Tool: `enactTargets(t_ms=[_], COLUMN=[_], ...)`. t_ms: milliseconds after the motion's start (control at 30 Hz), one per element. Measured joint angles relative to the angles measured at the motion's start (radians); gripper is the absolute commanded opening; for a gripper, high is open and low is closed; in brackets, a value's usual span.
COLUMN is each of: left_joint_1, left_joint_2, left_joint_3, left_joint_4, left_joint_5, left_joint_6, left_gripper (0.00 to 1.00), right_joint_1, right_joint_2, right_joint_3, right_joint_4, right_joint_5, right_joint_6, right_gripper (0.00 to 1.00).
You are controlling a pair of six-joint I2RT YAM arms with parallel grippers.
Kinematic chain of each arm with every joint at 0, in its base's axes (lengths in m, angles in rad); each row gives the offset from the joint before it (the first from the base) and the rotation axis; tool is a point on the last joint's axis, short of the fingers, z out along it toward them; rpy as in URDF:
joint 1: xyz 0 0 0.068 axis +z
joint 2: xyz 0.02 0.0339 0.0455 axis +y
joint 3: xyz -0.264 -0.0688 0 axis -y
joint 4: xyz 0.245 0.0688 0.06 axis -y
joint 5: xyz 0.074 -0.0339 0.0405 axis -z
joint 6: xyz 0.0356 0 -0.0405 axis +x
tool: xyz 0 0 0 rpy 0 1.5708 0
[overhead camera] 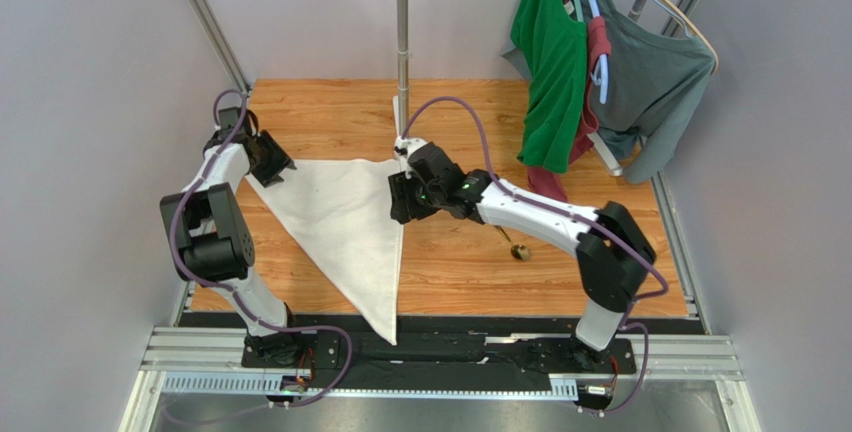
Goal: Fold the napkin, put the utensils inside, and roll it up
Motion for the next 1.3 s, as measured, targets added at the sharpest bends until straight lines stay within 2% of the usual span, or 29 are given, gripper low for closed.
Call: enactTargets(t_ms=[133,300,333,367,400,533,733,1300], left_joint_1=[-0.001,-0.009,-0.015,-0.025,-0.034,-0.070,-0.072,-0.072], left_joint_2=[-0.146,-0.338,-0.368,-0.405,-0.436,-0.558,-0.667,-0.660], left_joint_3=[0.000,0.000,0.000,0.001,0.003,0.004,-0.031,-0.044], left_joint_4=[0.014,0.021,0.018,0.011,0.003,-0.034,-0.061,-0.106], left_joint_5=[0.012,0.041,0.042,0.040,0.038,0.044,0.020,-0.009], left_joint_6=[0.010,0.048,0.061,0.080,0.098,0.167,0.239,0.277], left_gripper=[0.56,0.59,0.68,0.83,0.83,0.84,0.84,0.84], right_joint_1=[-0.053,-0.213,-0.245,-0.267,-0.286,-0.331,-0.381,-0.383], right_joint_2=[-0.162,-0.257,-0.261,-0.262,-0.262,-0.262,-0.223,-0.120], right_joint_3=[-0.072,-0.205,-0.234,-0.257,-0.283,-0.340,-0.341,-0.356], right_joint_4=[-0.031,-0.080,-0.093,-0.109,-0.125,-0.173,-0.150,-0.075], right_joint_5=[0.032,0.094,0.115,0.134,0.152,0.197,0.211,0.080], right_joint_6=[-0.093,-0.181,-0.196,-0.209,-0.224,-0.258,-0.304,-0.381], right_gripper=[0.55,0.54,0.54,0.54,0.54,0.52,0.50,0.48])
